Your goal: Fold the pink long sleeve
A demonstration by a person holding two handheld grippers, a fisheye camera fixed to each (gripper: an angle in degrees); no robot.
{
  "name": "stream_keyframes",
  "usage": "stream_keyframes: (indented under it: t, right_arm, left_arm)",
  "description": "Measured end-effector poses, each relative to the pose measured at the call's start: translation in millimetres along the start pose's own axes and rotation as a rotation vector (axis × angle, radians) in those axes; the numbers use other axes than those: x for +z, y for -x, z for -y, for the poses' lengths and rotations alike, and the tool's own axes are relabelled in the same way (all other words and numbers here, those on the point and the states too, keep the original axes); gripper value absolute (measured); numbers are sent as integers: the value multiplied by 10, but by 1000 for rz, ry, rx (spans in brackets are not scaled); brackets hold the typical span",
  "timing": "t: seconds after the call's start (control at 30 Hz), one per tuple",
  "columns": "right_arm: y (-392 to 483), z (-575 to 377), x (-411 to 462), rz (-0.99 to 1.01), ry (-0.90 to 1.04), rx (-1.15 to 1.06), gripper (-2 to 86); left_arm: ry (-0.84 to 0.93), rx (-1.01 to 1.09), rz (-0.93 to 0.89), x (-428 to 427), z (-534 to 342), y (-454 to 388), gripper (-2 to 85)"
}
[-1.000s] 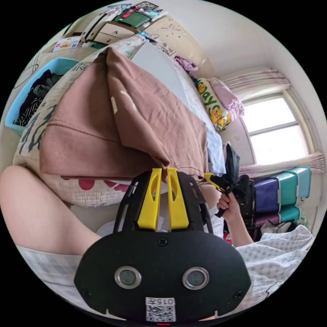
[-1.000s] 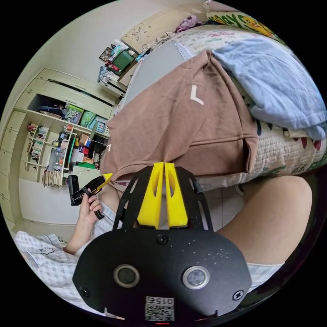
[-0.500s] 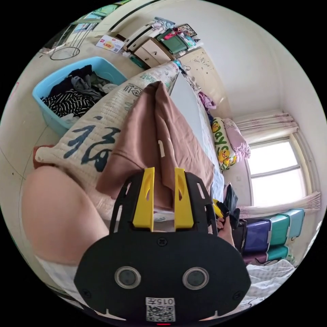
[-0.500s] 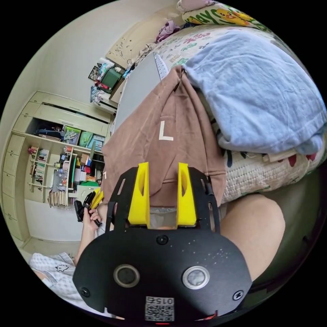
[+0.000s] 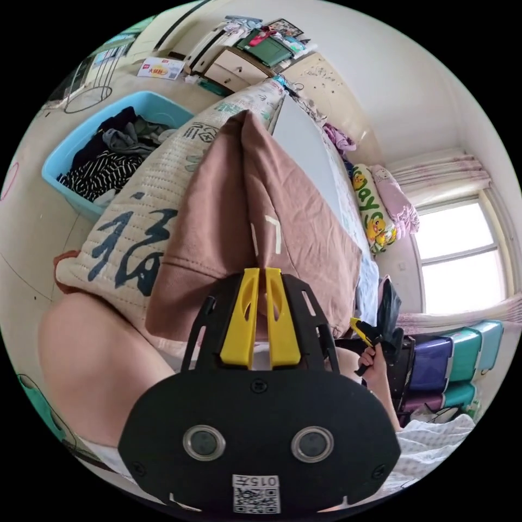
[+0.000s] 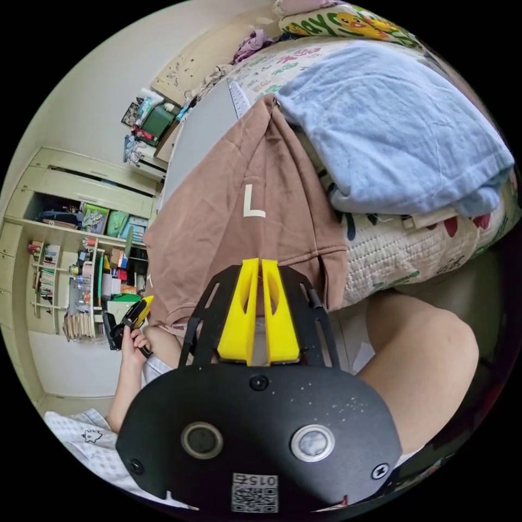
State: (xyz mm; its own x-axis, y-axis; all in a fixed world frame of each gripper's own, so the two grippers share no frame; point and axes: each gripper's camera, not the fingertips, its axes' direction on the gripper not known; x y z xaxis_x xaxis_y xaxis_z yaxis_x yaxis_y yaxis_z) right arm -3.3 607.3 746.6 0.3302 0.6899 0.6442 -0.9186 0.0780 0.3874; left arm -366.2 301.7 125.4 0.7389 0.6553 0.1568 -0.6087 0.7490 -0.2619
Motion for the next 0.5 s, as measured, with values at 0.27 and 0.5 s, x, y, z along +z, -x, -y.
stream_keyframes:
  t: [0.27, 0.5]
  right_arm:
    - [-649, -346, -583, -28, -75, 115, 81]
    - [-739, -132, -167, -24, 94, 88, 114]
  left_arm:
    - [-63, 378, 22, 74, 142, -1328, 36]
    - [221, 740, 26, 1587, 558, -3216, 89]
